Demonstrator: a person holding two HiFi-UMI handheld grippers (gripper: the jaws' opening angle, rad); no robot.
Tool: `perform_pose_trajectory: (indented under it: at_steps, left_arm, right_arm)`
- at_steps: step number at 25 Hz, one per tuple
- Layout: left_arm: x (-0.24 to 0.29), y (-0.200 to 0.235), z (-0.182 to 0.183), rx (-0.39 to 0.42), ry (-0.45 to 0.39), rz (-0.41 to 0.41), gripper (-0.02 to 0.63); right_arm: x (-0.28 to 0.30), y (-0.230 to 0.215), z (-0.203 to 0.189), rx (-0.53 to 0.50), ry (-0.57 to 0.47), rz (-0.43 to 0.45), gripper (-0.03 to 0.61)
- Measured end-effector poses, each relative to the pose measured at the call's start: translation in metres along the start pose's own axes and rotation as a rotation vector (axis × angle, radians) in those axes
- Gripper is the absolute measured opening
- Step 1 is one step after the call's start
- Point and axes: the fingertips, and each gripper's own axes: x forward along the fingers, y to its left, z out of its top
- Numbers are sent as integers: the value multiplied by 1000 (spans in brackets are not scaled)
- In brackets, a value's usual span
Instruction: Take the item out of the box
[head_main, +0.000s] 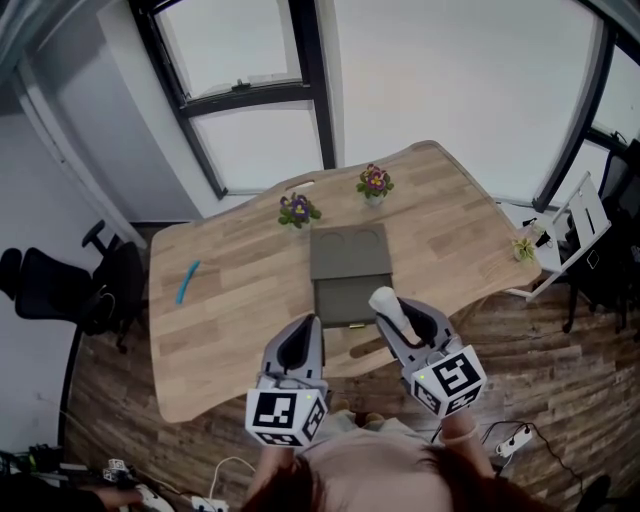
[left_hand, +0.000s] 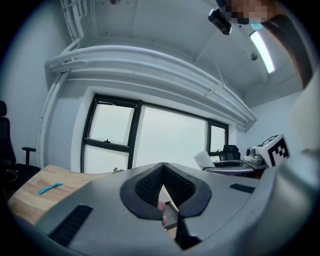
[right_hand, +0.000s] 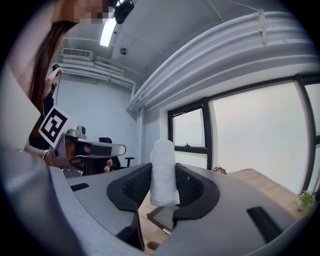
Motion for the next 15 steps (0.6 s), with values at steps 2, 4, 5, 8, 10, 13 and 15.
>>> perform_pose_trajectory:
  at_steps: [2, 4, 5, 8, 10, 13, 15]
  left_arm:
    - [1, 0, -1, -6, 3, -6, -8]
    - [2, 0, -2, -15, 7, -12, -8]
    - [2, 0, -3, -17, 8, -14, -8]
    - [4, -1, -5, -23, 11, -20, -8]
    - [5, -1, -6, -29, 14, -26, -8]
    - [7, -1, -6, -36, 19, -33, -8]
    - [8, -1, -6, -36, 20, -37, -8]
  right_arm:
    - [-1, -1, -1, 2, 8, -8, 135]
    - [-2, -3, -2, -1, 20, -21, 135]
    - [-3, -4, -3, -4, 25, -27, 135]
    - [-5, -7, -3, -4, 24, -40, 135]
    - [-6, -9, -2, 5, 22, -47, 135]
    - [-7, -12, -3, 7, 21, -56, 135]
    - [-8, -13, -4, 10, 16, -63, 135]
